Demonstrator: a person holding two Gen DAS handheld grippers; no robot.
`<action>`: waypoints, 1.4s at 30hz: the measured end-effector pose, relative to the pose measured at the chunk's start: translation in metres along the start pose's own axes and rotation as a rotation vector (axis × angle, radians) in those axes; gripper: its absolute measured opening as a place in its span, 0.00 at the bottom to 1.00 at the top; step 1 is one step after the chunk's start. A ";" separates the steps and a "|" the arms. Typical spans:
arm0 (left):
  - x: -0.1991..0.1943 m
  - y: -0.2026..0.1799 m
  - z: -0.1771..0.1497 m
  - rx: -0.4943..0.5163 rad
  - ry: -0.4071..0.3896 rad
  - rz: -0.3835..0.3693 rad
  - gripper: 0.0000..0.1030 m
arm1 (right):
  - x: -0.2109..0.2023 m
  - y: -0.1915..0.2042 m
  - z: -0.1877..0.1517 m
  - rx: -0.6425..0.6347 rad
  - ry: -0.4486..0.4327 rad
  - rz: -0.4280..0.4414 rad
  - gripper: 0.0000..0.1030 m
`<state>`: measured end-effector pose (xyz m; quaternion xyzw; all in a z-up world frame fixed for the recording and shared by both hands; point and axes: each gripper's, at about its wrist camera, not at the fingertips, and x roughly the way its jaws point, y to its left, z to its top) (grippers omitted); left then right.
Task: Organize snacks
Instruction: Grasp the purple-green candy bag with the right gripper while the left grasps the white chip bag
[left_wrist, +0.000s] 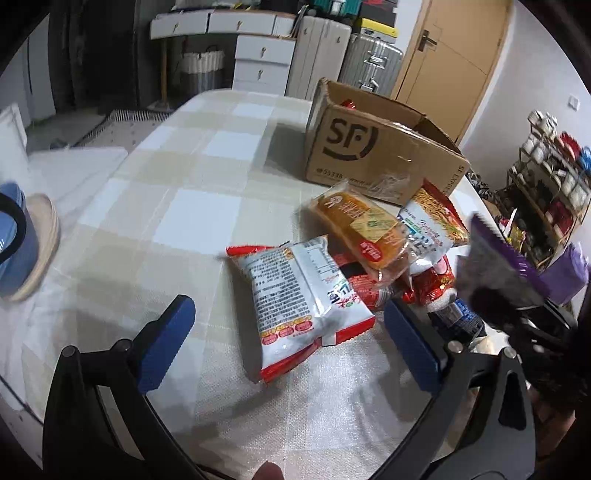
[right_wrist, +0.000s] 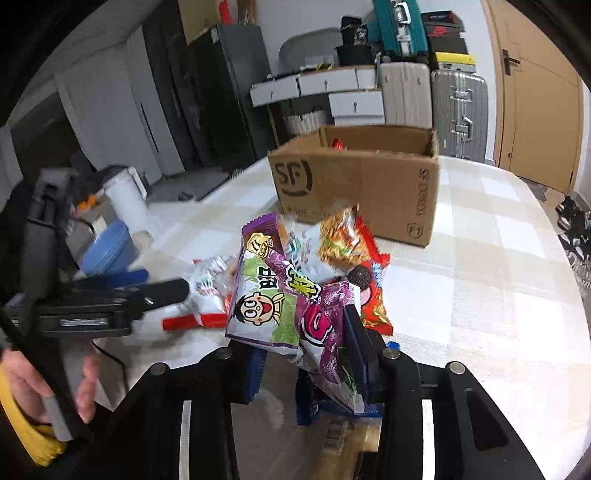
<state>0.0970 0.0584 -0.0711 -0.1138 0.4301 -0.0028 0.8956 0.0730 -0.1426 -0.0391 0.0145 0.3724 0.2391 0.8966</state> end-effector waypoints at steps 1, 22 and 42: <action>0.001 0.002 -0.001 -0.010 0.005 -0.002 0.99 | -0.004 -0.001 0.000 0.005 -0.007 0.003 0.38; 0.055 0.000 0.020 -0.036 0.134 0.024 0.95 | -0.027 -0.025 -0.002 0.106 -0.039 0.047 0.38; -0.004 0.014 -0.003 0.036 0.047 -0.158 0.45 | -0.018 -0.021 -0.006 0.132 -0.017 0.052 0.38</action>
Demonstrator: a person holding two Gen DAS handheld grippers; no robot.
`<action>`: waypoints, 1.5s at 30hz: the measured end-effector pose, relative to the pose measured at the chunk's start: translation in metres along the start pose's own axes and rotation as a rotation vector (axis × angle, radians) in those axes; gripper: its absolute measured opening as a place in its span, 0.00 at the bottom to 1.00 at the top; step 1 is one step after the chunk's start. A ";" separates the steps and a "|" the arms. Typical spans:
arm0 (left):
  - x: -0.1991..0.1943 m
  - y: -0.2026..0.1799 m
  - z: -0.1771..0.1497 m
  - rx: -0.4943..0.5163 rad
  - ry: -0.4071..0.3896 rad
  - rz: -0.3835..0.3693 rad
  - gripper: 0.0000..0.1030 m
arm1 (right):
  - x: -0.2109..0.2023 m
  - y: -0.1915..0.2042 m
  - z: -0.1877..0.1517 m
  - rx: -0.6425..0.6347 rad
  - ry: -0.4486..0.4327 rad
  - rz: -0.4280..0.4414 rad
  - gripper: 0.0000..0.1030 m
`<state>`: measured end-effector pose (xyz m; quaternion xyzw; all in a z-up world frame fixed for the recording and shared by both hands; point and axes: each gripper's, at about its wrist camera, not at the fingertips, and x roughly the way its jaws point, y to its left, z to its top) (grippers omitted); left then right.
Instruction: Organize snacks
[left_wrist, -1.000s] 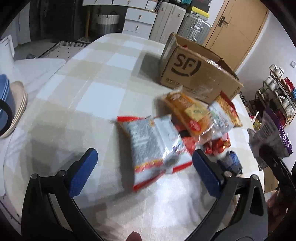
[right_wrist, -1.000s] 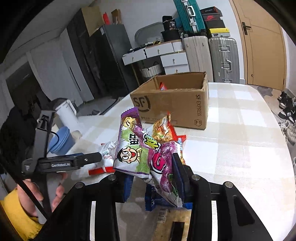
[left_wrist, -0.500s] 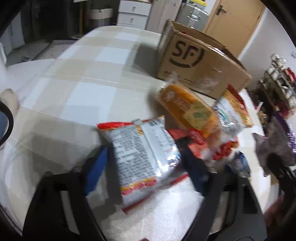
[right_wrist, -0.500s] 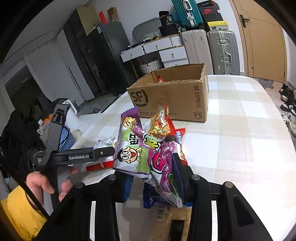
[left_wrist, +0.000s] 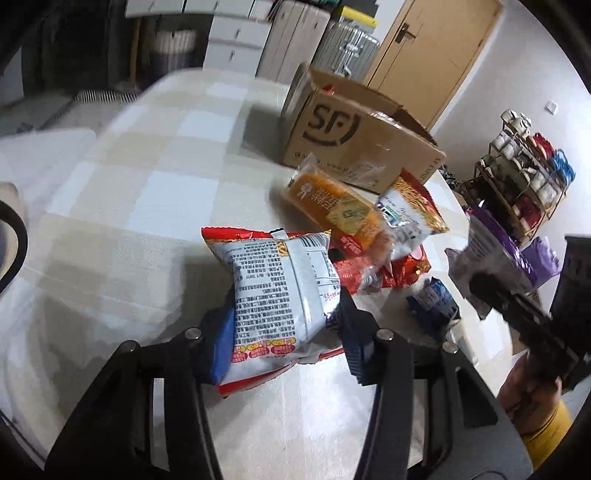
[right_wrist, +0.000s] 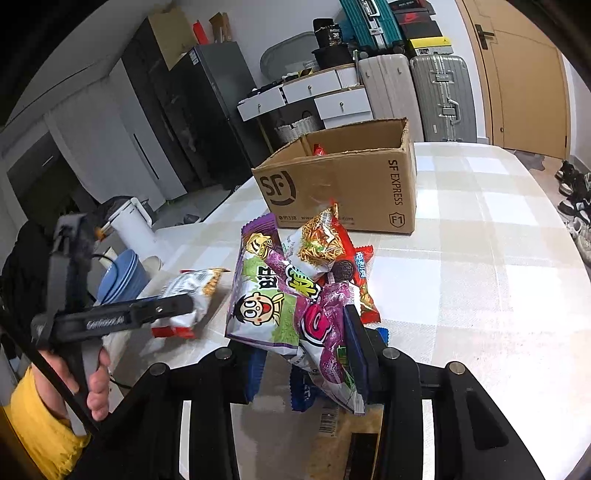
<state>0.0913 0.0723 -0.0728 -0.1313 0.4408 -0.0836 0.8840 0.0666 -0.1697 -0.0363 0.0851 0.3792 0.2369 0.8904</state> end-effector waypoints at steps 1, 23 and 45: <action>-0.006 -0.001 -0.003 0.001 -0.009 -0.008 0.45 | 0.000 0.001 0.000 0.001 0.000 0.001 0.38; -0.108 -0.071 -0.087 0.197 -0.295 0.047 0.45 | -0.036 0.056 -0.056 0.007 -0.011 0.009 0.38; -0.115 -0.075 -0.090 0.206 -0.312 0.026 0.45 | -0.061 0.065 -0.059 0.010 -0.112 0.012 0.38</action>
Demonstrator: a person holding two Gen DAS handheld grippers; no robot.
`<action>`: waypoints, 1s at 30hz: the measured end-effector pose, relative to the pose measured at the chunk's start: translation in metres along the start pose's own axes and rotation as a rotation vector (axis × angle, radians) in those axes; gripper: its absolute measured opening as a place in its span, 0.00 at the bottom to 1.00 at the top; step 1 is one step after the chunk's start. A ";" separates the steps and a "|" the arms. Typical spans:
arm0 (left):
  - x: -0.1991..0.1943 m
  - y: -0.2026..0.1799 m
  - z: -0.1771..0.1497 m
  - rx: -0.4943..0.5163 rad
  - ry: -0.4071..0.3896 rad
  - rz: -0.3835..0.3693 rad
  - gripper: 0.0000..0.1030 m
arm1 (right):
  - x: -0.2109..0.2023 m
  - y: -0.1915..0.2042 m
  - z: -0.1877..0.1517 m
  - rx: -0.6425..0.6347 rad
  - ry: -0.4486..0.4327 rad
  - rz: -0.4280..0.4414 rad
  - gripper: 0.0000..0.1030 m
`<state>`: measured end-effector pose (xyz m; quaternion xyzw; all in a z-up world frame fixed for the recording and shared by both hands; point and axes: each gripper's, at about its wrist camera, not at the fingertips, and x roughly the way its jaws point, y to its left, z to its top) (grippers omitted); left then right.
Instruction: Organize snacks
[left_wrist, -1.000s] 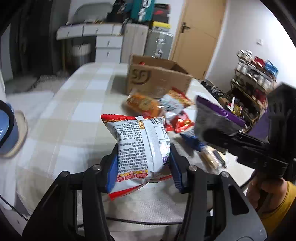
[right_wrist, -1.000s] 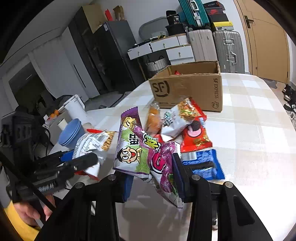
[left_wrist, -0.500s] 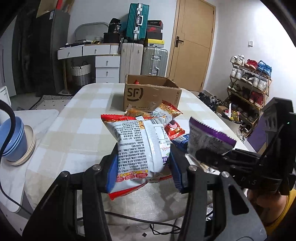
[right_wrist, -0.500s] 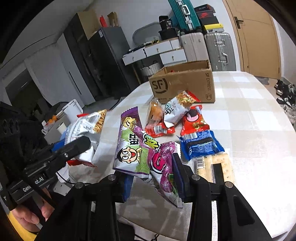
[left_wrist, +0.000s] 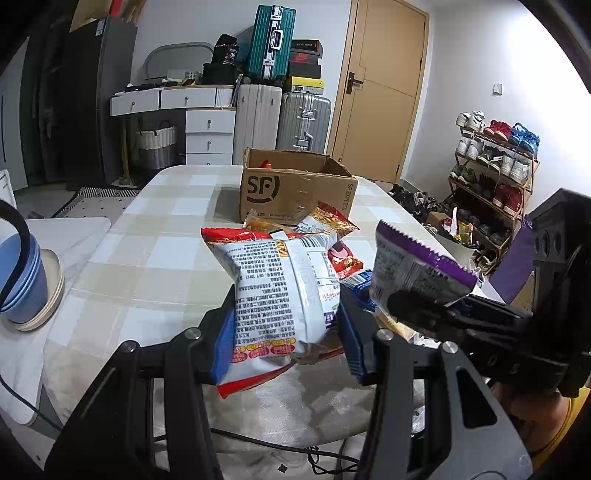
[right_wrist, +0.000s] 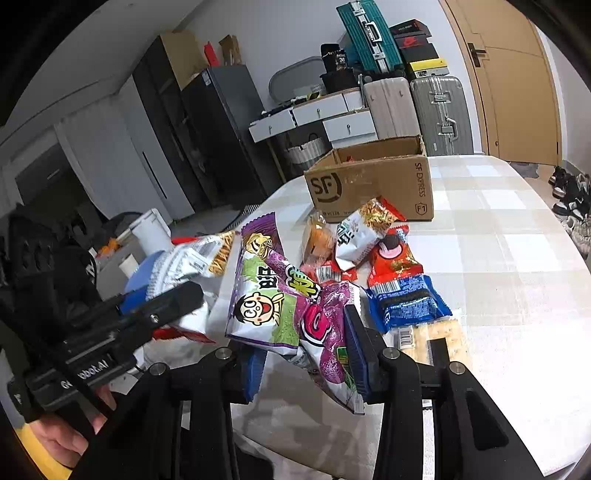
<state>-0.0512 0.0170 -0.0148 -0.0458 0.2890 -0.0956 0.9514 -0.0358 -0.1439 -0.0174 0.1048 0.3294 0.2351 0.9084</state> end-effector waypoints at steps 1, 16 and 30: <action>0.000 0.000 0.002 -0.002 0.000 -0.001 0.45 | -0.003 0.000 0.001 0.005 -0.007 0.003 0.38; 0.012 0.002 0.085 -0.009 -0.057 -0.031 0.45 | -0.017 0.000 0.067 -0.044 -0.087 0.019 0.38; 0.088 0.019 0.200 -0.012 -0.002 -0.118 0.45 | 0.018 -0.022 0.171 -0.046 -0.134 0.026 0.38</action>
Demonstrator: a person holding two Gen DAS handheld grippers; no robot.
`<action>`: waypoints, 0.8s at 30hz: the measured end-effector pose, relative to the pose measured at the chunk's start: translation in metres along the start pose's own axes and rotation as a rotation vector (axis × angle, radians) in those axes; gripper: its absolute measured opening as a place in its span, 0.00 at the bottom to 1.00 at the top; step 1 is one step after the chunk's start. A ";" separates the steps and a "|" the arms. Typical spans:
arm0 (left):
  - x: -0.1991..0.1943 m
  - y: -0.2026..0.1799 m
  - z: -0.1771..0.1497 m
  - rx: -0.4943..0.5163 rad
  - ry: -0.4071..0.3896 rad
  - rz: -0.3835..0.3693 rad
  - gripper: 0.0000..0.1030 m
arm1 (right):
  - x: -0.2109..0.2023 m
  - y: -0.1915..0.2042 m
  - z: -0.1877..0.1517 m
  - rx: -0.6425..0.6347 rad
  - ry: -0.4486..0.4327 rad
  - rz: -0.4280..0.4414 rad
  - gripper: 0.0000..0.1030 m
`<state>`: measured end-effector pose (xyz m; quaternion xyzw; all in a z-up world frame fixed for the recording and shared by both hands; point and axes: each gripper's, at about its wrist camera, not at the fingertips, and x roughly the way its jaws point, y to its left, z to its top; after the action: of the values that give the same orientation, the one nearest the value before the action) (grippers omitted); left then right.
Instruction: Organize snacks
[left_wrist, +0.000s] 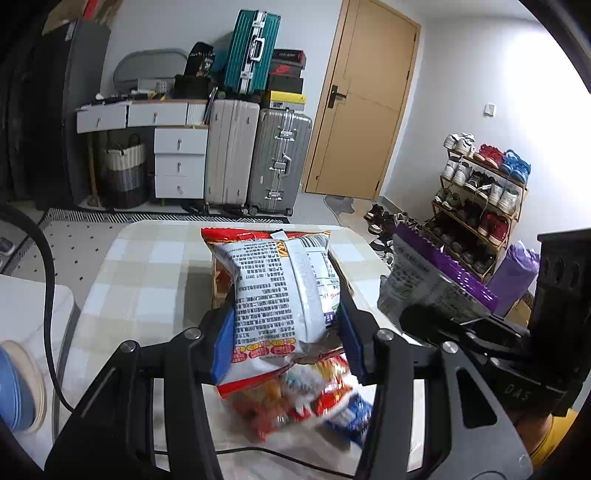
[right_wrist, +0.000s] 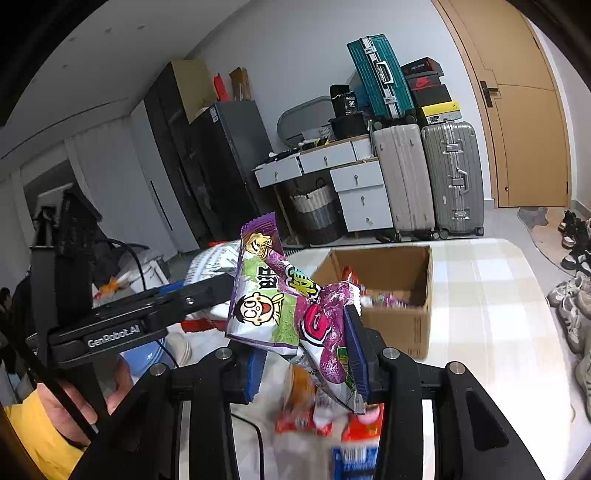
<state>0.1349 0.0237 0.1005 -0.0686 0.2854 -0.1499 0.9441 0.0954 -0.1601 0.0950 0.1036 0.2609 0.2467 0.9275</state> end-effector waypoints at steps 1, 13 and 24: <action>0.008 0.003 0.009 -0.010 0.007 -0.004 0.45 | 0.005 -0.004 0.007 0.005 -0.002 -0.004 0.38; 0.146 0.022 0.089 0.014 0.074 0.052 0.45 | 0.084 -0.048 0.061 0.063 0.030 -0.040 0.38; 0.268 0.048 0.101 -0.017 0.182 0.079 0.45 | 0.153 -0.096 0.072 0.091 0.118 -0.106 0.38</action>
<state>0.4155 -0.0124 0.0349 -0.0515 0.3736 -0.1159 0.9189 0.2867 -0.1685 0.0585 0.1171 0.3311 0.1911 0.9166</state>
